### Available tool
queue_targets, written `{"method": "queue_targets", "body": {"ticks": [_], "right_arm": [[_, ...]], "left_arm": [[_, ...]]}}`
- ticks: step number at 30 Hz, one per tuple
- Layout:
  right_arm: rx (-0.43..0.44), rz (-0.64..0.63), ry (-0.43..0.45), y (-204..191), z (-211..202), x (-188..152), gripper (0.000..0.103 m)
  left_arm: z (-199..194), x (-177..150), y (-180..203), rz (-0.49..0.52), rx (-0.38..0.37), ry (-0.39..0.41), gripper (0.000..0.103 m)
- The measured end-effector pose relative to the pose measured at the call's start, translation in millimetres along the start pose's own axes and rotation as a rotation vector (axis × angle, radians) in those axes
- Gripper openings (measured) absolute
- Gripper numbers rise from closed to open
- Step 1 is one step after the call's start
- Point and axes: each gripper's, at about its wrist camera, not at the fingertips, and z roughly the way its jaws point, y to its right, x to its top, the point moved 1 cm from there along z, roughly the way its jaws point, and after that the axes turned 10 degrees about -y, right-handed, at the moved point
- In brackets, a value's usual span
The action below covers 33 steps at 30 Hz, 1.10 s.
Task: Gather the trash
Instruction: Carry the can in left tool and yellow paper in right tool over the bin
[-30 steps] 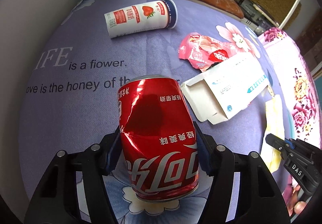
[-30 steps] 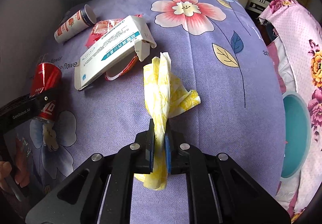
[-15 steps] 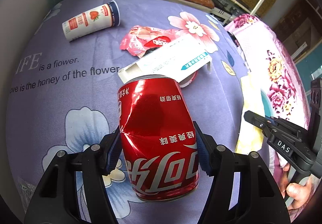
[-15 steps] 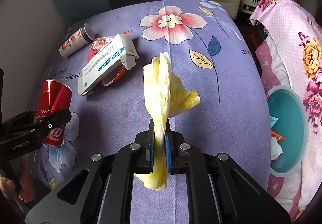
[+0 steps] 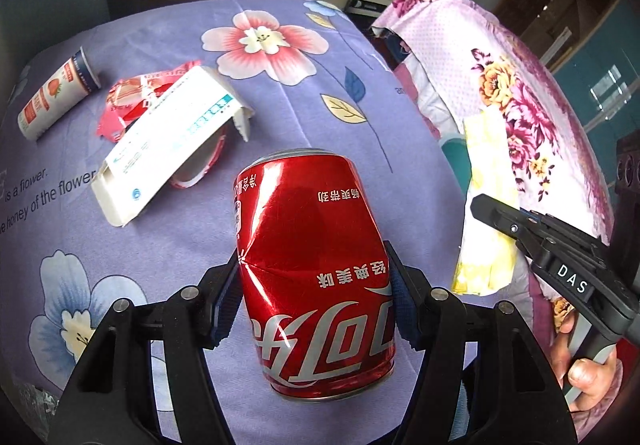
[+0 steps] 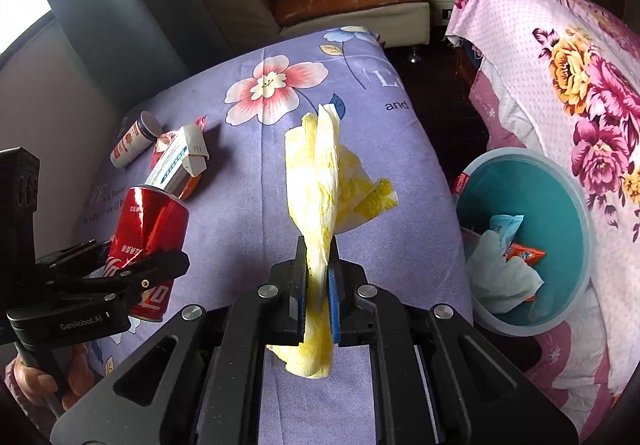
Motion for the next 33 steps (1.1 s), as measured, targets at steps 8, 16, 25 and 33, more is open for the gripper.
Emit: {"method": "queue_targets", "body": {"ticks": [8, 16, 25, 33], "right_arm": [[0.015, 0.135, 0.056, 66, -18, -9, 0.008], [0.015, 0.267, 0.092, 133, -30, -25, 0.008], [-0.01, 0.35, 0.133, 184, -45, -38, 0.009], [-0.027, 0.415, 0.133, 219, -50, -50, 0.009]], "left_arm": [[30, 17, 73, 0.133, 0.015, -0.046, 0.064], [62, 29, 139, 0.244, 0.039, -0.093, 0.065], [87, 42, 197, 0.332, 0.058, -0.117, 0.065], [104, 51, 227, 0.372, 0.057, -0.14, 0.065]]}}
